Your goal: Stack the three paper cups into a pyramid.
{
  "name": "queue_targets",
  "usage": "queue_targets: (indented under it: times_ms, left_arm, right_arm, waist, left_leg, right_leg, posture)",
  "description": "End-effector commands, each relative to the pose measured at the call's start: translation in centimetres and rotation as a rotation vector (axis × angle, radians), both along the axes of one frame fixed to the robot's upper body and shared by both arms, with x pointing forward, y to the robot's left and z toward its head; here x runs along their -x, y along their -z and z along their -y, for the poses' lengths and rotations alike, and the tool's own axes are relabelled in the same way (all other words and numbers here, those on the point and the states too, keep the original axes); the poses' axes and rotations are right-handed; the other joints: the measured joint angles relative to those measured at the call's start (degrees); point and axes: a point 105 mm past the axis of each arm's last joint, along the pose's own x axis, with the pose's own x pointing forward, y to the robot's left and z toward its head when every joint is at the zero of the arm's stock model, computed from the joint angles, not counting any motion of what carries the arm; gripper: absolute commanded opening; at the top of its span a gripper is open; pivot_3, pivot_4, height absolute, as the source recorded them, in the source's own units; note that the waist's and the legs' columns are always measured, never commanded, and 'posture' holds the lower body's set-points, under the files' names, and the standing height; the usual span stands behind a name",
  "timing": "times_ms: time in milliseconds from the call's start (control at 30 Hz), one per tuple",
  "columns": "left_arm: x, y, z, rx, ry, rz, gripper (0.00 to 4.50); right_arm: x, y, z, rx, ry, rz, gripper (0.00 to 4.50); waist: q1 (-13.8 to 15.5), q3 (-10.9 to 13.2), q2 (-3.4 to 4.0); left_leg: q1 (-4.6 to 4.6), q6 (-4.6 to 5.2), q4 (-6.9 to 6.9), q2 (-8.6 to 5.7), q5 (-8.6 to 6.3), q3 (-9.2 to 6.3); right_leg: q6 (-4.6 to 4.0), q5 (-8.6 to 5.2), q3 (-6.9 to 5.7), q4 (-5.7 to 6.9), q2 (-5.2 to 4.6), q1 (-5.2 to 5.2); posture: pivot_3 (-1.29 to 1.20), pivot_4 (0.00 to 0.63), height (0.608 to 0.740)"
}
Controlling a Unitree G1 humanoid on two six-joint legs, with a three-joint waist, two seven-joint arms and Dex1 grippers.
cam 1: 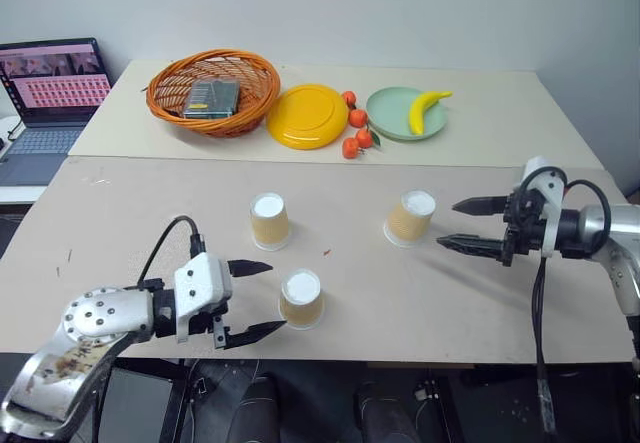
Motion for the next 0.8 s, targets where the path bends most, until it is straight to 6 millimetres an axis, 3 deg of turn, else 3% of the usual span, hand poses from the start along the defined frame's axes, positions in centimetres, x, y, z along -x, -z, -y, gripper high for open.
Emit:
queue_targets:
  times_ms: [33,233,467,667,700,733,800]
  left_arm:
    - [-0.7,-0.2,0.6,0.01,0.014,0.055,4.43]
    - [-2.0,-0.7,1.8,0.106,-0.023,0.078,4.43]
    - [-1.9,0.1,3.9,0.174,0.003,0.05,4.43]
    - [-2.0,0.5,4.4,0.192,0.009,0.043,4.43]
    - [-2.0,0.4,4.4,0.196,0.009,0.043,3.92]
    - [-2.1,0.5,4.4,0.198,0.008,0.043,3.8]
    - [-2.3,0.6,4.4,0.199,0.006,0.043,3.08]
  right_arm:
    - [0.1,-2.4,0.1,0.009,0.005,0.085,4.5]
    - [0.6,-2.9,0.6,0.018,0.024,0.094,4.5]
    - [1.3,-3.7,1.5,0.044,0.06,0.112,4.5]
    - [1.6,-4.2,1.6,0.053,0.074,0.124,4.5]
    - [1.6,-4.3,1.6,0.055,0.077,0.125,4.5]
    - [1.6,-4.3,1.6,0.057,0.08,0.126,4.5]
    - [1.6,-4.5,1.6,0.061,0.085,0.128,4.5]
  waist:
    - [0.0,0.0,0.0]
    - [0.03,-0.01,0.02]
    - [0.02,-0.03,0.05]
    - [-0.19,-0.03,0.05]
    - [-0.19,-0.03,0.05]
    - [-0.17,-0.03,0.05]
    - [-0.14,-0.04,0.06]
  left_leg:
    - [0.0,0.0,0.0,0.0,0.0,0.0]
    - [0.0,0.0,0.0,0.0,0.0,-0.01]
    - [0.0,0.0,0.05,-0.02,0.0,-0.03]
    - [0.05,0.0,0.08,-0.01,0.0,-0.04]
    - [0.05,0.0,0.09,-0.01,0.0,-0.04]
    - [0.06,0.0,0.09,-0.01,0.0,-0.04]
    - [0.06,0.0,0.1,-0.02,0.0,-0.04]
  right_leg:
    - [0.0,0.0,0.0,0.01,0.0,-0.01]
    - [0.01,0.0,0.0,0.03,0.0,0.01]
    - [0.03,0.01,0.0,0.04,0.0,0.04]
    - [0.04,0.02,0.01,0.08,0.01,0.07]
    - [0.04,0.02,0.01,0.09,0.01,0.07]
    - [0.04,0.02,0.01,0.1,0.01,0.07]
    - [0.04,0.02,0.01,0.11,0.01,0.08]
  posture:
    - [0.0,0.15,0.732]
    - [0.0,0.15,0.732]
    - [0.0,0.15,0.732]
    - [0.0,0.15,0.732]
    - [0.0,0.15,0.732]
    - [0.0,0.15,0.732]
    - [0.0,0.15,0.732]
